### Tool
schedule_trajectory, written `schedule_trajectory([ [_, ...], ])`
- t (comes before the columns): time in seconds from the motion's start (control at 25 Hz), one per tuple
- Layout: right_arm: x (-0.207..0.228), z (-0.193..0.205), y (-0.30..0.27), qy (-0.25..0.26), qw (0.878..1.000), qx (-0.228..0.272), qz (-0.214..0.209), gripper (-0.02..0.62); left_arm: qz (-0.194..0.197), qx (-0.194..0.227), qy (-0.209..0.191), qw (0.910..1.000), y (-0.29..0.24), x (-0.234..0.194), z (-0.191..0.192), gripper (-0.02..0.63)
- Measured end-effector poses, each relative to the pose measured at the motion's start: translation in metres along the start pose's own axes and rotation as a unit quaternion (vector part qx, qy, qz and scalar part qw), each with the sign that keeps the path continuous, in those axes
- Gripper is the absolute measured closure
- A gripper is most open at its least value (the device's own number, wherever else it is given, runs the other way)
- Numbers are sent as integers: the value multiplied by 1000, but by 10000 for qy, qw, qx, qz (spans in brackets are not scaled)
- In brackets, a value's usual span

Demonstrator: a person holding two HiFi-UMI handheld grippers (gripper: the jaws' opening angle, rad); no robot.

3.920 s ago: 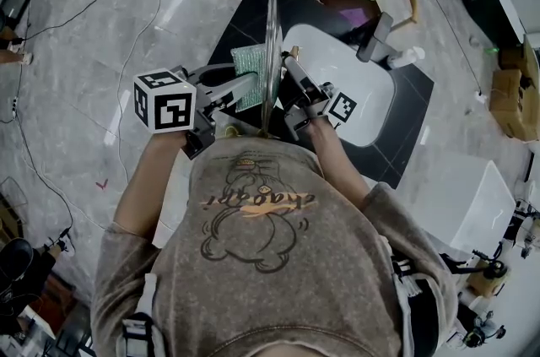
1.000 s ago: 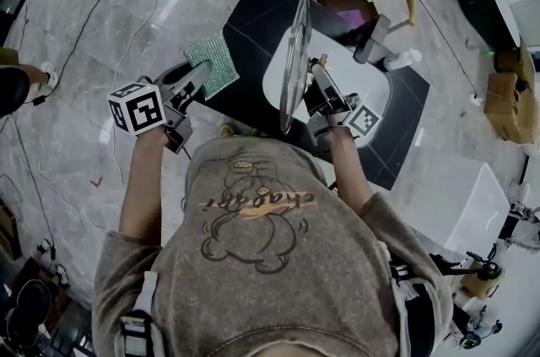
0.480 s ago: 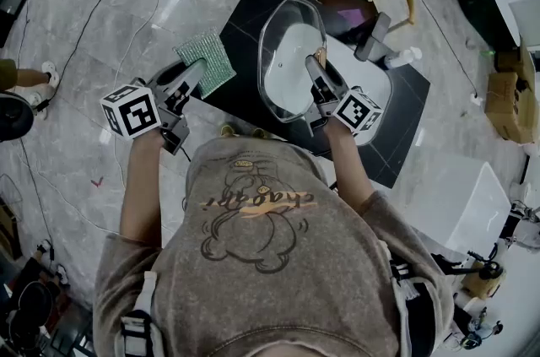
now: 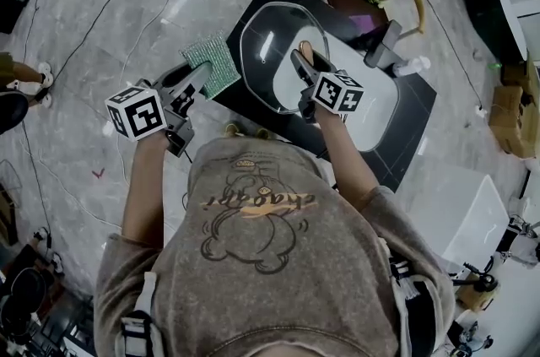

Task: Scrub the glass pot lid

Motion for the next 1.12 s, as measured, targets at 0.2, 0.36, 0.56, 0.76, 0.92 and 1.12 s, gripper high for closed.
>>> schedule_trajectory([
  [0.2, 4, 10, -33, 330, 9984, -400, 219, 416, -124, 38, 56, 9999, 2, -1, -2, 520],
  [0.36, 6, 18, -57, 558, 9957, -626, 388, 416, -215, 71, 89, 9997, 6, -3, -2, 520],
  [0.56, 10, 28, -83, 934, 9894, -912, 640, 416, -324, 64, 121, 9994, 9, -8, 5, 520],
  [0.76, 7, 37, -101, 1548, 9764, -1253, 841, 416, -414, 90, 165, 9990, 16, -14, 4, 520],
  [0.92, 6, 42, -110, 1906, 9661, -1464, 940, 416, -446, 25, 193, 9988, 15, -20, 7, 520],
  [1.12, 7, 46, -119, 2032, 9608, -1601, 1000, 416, -425, -34, 249, 9988, 9, -24, 8, 520],
])
Point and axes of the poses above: the fingertips, and each gripper's own axes: y backward along the fingers, x to its right, z out of its underside, the point moved 3 cm from there along y, backward along the fingers, and after that the axes turned 6 degrees about -y, right-handed, at the moved point
